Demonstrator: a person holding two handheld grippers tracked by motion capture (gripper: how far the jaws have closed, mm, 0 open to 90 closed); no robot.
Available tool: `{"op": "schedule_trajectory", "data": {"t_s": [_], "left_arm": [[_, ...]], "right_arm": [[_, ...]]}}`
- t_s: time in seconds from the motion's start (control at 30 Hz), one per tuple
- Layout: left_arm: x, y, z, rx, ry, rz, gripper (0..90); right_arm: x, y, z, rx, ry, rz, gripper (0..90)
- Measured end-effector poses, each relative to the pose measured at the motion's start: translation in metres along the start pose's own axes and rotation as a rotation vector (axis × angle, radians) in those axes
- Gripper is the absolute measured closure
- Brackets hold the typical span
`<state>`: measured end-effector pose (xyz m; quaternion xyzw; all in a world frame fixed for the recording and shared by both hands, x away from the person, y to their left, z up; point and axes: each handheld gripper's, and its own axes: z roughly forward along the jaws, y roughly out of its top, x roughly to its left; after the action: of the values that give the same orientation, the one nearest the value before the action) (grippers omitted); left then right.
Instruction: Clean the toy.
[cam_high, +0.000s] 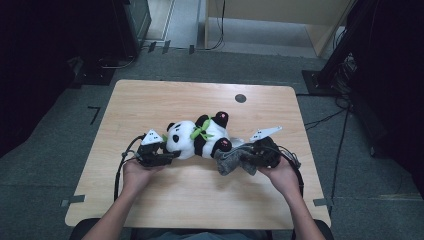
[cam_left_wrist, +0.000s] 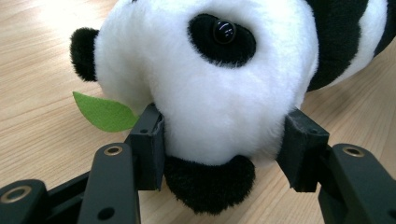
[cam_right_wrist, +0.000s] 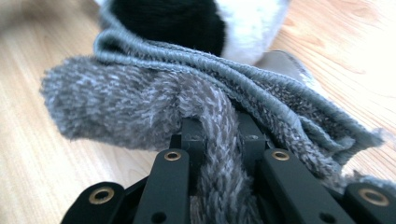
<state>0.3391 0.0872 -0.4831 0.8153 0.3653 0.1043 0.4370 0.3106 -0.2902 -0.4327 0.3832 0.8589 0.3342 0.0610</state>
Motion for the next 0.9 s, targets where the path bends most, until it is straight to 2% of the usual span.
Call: {"op": "schedule_trajectory", "data": {"t_s": [0.13, 0.4, 0.77, 0.9], "left_arm": [[0.000, 0.000, 0.000, -0.003, -0.002, -0.002, 42.5], [0.001, -0.001, 0.000, -0.003, -0.005, -0.003, 42.4], [0.001, -0.001, 0.000, -0.002, -0.005, 0.003, 42.2], [0.001, -0.001, 0.000, -0.002, -0.005, 0.003, 42.1]], "right_arm": [[-0.008, -0.002, -0.001, -0.018, 0.000, 0.041, 78.9], [-0.021, -0.004, -0.001, -0.048, -0.019, 0.087, 78.9], [-0.037, -0.007, -0.010, -0.127, -0.058, 0.182, 79.0], [-0.039, -0.008, -0.013, -0.139, -0.060, 0.189, 79.0]]}}
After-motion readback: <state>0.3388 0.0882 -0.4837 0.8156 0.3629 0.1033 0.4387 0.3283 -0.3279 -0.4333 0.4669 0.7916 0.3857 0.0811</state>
